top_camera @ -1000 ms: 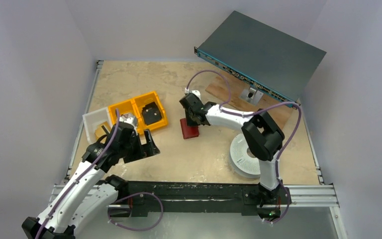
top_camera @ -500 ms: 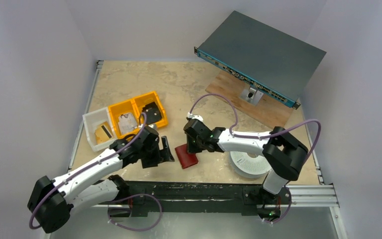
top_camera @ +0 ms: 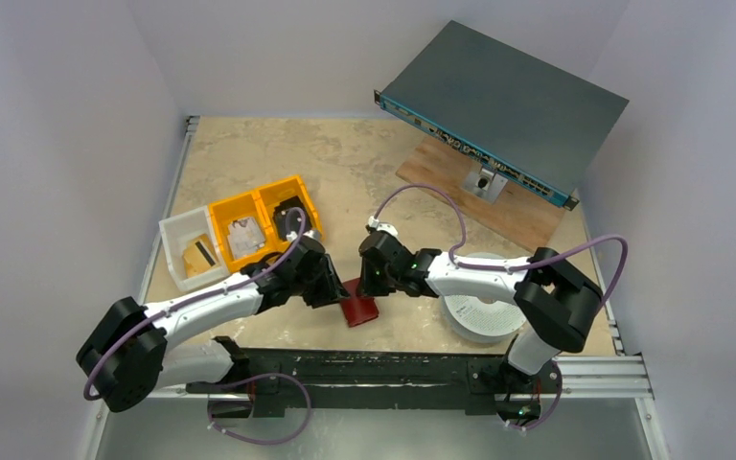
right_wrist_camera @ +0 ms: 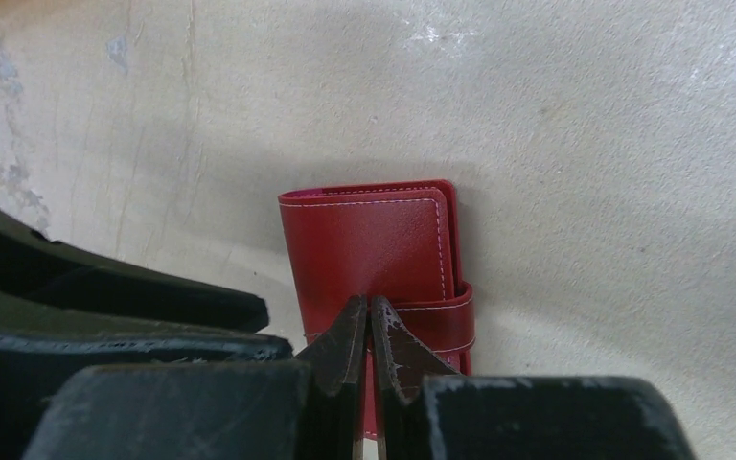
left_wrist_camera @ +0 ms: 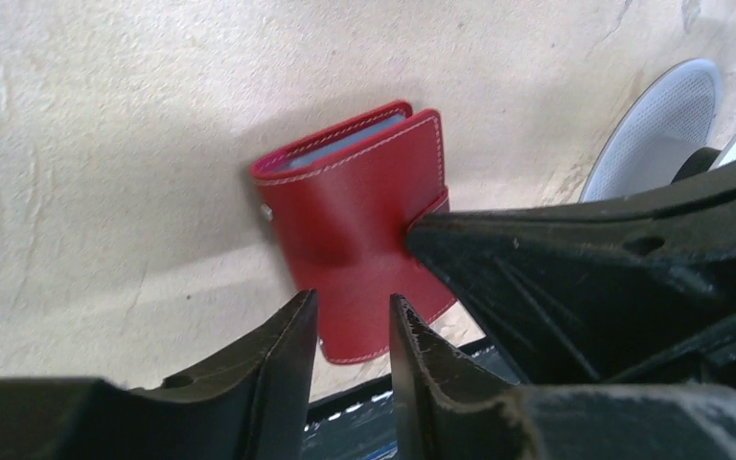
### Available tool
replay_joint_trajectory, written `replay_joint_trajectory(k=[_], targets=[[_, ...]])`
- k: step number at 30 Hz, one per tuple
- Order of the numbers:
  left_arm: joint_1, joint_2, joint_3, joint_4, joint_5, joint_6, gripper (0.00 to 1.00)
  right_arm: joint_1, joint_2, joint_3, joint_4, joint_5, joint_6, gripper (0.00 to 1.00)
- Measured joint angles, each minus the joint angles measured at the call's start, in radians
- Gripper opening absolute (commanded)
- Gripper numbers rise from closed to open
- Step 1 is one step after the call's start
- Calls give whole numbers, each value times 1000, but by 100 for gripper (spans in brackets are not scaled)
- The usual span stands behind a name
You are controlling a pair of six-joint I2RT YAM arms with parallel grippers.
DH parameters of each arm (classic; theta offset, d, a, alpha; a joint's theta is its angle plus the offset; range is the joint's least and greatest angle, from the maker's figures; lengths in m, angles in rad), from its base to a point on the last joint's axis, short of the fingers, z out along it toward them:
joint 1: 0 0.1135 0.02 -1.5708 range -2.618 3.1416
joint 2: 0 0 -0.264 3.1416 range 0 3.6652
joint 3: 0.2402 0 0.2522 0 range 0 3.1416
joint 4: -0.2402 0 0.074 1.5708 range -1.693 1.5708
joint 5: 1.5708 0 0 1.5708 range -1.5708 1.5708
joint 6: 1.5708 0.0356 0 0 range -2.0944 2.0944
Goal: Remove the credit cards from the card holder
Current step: Open the card holder at the center of the board.
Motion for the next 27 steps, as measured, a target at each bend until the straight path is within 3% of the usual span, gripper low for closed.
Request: replay_joint_trajectory(k=[10,25,27], targets=[[0,135,-15,139,19,-43,10,0,-2,-15,11,-21,21,0],[0,182,24,79,-5,-92,9,0,-118,-10,-20,-10,14,0],[0,182,24,78,-6,-93,9,3,-99,13,-55,3,-5,15]])
